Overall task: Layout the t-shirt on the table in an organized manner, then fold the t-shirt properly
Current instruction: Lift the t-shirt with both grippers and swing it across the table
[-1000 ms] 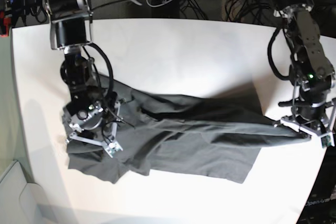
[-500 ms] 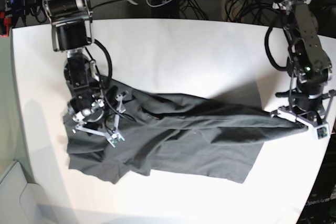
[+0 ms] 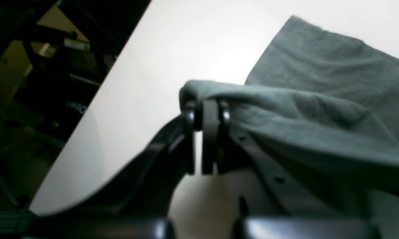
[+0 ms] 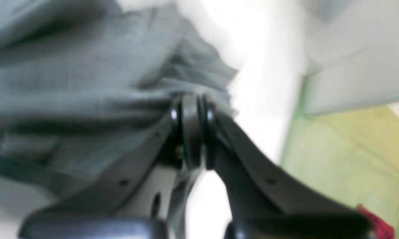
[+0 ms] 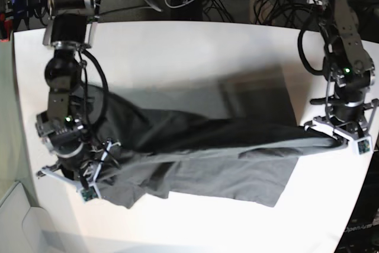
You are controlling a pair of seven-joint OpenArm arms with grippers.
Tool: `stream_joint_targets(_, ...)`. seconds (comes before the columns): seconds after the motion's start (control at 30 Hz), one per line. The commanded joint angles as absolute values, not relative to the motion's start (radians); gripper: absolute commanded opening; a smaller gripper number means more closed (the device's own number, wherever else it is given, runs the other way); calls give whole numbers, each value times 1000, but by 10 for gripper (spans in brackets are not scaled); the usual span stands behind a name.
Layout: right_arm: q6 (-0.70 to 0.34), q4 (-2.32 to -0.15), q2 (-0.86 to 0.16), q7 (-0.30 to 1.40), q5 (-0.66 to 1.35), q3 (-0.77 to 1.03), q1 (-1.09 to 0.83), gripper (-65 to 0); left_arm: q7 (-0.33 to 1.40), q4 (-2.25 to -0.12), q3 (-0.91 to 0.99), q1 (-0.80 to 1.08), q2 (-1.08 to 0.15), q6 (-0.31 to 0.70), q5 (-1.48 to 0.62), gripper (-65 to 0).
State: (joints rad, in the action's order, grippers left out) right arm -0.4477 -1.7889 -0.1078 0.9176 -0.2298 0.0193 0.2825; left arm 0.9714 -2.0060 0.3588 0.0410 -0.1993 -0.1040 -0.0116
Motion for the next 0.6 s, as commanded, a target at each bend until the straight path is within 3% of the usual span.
stream_joint_targets(0.0,-444,-1868,-114,908,-232,30,280,-650,958,-2025,363,47,-205,-110,-7,-649)
stream_joint_targets(0.13,-444,-2051,-110,900,-234,30,182,-650,941,-2028,403,84,-160,-110,-7,-649)
stream_joint_targets(0.33,-441,-2051,-97,881,-229,130,82,-650,763,-2028,498,196,-104,-108,-7,-649)
stream_joint_targets(0.57,-441,-2051,-24,682,-232,242,-33,-650,708,-2028,504,282,-104,-108,-8,-649)
